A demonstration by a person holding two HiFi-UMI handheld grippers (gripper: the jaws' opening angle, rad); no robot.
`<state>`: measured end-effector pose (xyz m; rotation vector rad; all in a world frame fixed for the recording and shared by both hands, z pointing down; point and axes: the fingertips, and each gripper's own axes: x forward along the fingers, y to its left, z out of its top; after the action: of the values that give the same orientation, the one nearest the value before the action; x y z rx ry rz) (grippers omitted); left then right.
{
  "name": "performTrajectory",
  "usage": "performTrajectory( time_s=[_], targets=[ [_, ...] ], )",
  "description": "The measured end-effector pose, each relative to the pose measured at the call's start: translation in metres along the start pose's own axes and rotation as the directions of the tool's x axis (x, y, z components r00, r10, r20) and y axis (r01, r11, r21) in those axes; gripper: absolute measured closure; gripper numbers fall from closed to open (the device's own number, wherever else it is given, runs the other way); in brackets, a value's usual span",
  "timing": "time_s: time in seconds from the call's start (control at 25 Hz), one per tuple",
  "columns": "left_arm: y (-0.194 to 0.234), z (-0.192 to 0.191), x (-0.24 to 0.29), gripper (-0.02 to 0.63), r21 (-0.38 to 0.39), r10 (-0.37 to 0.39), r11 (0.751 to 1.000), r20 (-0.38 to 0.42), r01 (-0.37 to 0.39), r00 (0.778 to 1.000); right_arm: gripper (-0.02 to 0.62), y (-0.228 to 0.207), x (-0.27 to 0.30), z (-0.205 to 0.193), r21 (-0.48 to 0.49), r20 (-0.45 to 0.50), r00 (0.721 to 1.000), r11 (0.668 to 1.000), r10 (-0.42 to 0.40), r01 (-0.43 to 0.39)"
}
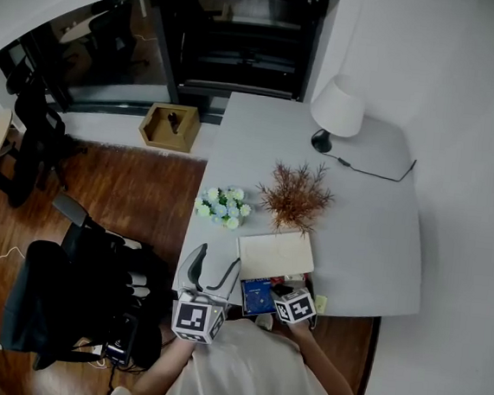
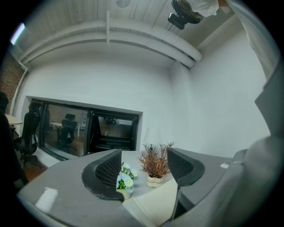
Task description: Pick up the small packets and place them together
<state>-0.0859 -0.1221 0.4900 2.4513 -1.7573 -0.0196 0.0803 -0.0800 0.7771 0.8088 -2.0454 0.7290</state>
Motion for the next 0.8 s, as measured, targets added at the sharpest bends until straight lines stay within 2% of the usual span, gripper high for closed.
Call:
performTrajectory(
  time_s=[0.12, 0.16, 0.32, 0.44, 0.6, 0.8],
  targets=[
    [0.004, -0.002, -0.002, 0.296, -0.006, 0.015, 1.0, -0.003, -0.015, 1.0, 0.549, -0.007, -0.003, -0.004, -0.04, -0.033, 0.998, 0.998, -0.059, 0.058],
    [0.005, -0.002, -0.003, 0.296, -0.009, 0.019, 1.0, -0.003, -0.019, 1.0, 0.594, -0.011, -0.005, -0.004, -0.04, -0.03, 0.997, 0.997, -0.072, 0.071],
    [0.005, -0.003, -0.004, 0.296, -0.011, 0.02, 1.0, -0.008, -0.02, 1.0, 0.595, -0.02, -0.019, -0.005, -0.019, -0.003, 0.995, 0.994, -0.105, 0.105],
    [0.004, -0.004, -0.003, 0.296, -0.013, 0.014, 1.0, -0.008, -0.014, 1.0, 0.594, -0.017, -0.035, 0.0, -0.006, 0.033, 0.995, 0.996, -0.094, 0.094],
    [0.003, -0.005, -0.001, 0.296, -0.018, 0.01, 1.0, -0.01, -0.01, 1.0, 0.595, 0.0, -0.065, 0.008, 0.043, 0.086, 0.995, 0.998, -0.044, 0.04],
    [0.002, -0.005, 0.003, 0.296, -0.016, -0.003, 1.0, -0.01, 0.003, 1.0, 0.595, 0.01, -0.102, 0.028, 0.069, 0.189, 0.981, 0.997, -0.031, 0.018]
  ],
)
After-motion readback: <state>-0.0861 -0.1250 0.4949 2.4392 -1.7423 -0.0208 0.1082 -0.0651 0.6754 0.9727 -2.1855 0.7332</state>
